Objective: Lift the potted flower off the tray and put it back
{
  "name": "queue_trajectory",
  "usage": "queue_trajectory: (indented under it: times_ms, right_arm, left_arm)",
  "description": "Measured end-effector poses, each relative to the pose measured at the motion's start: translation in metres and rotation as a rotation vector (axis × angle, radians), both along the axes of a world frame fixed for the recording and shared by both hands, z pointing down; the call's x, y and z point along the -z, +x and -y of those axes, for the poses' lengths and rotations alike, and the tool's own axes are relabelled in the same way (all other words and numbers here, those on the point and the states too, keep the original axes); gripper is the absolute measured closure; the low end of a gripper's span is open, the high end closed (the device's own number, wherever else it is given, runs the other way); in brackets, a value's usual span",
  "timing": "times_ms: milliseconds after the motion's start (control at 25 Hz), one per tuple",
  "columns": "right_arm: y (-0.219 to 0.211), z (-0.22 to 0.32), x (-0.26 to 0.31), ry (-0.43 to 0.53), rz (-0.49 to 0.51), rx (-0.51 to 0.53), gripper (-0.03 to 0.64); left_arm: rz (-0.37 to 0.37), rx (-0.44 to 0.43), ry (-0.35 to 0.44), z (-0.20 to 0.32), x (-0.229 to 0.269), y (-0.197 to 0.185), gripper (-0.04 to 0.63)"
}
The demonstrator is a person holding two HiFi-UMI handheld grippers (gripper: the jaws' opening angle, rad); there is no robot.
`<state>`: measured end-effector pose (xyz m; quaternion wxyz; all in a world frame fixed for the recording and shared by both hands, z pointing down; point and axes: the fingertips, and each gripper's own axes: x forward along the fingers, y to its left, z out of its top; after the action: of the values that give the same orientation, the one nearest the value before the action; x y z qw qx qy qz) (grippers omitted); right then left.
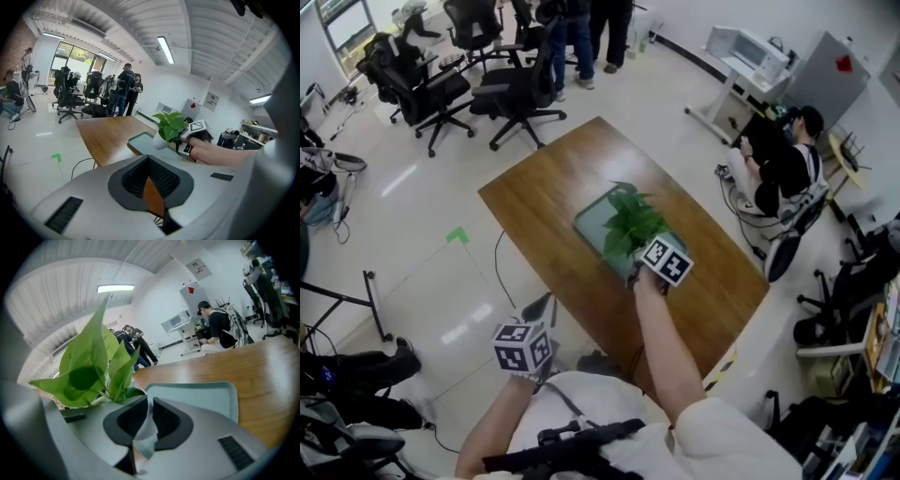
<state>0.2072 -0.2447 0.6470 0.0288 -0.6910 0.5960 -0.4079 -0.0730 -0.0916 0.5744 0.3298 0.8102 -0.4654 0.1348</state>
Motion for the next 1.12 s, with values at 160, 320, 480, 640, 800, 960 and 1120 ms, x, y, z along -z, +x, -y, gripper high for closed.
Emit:
queue_trajectory:
  times_ms: [160,320,480,640,800,960,1120]
  right_arm:
    - [0.020,0.000,-0.010,-0.028,-0.025,-0.031,0.577]
    - [0.031,0.002,-0.022,-0.054,-0.039,-0.037,0.575]
    - [0.034,0.005,-0.033,-0.078,-0.054,-0.034,0.575]
    - [0.036,0.005,-0.038,-0.092,-0.056,-0.040,0.572]
    - [0.036,0.004,-0.041,-0.098,-0.057,-0.049,0.563]
    - [0.033,0.005,-0.041,-0.107,-0.050,-0.053,0.547]
    - [0.032,-0.001,-0.042,-0.102,-0.030,-0.053,0.535]
  left_arm:
    - [0.006,0.006,-0.008,-0.002,-0.002,0.000,0.600]
    - [0.010,0.013,-0.021,-0.004,-0.006,0.001,0.600]
    - [0.013,0.027,-0.030,-0.004,-0.009,-0.003,0.600]
    - [0.014,0.039,-0.033,-0.004,-0.009,-0.006,0.600]
    - [0.016,0.046,-0.033,-0.004,-0.009,-0.010,0.600]
    - [0.016,0.045,-0.031,-0.004,-0.007,-0.014,0.600]
    - [0.017,0.036,-0.030,-0.004,-0.008,-0.016,0.600]
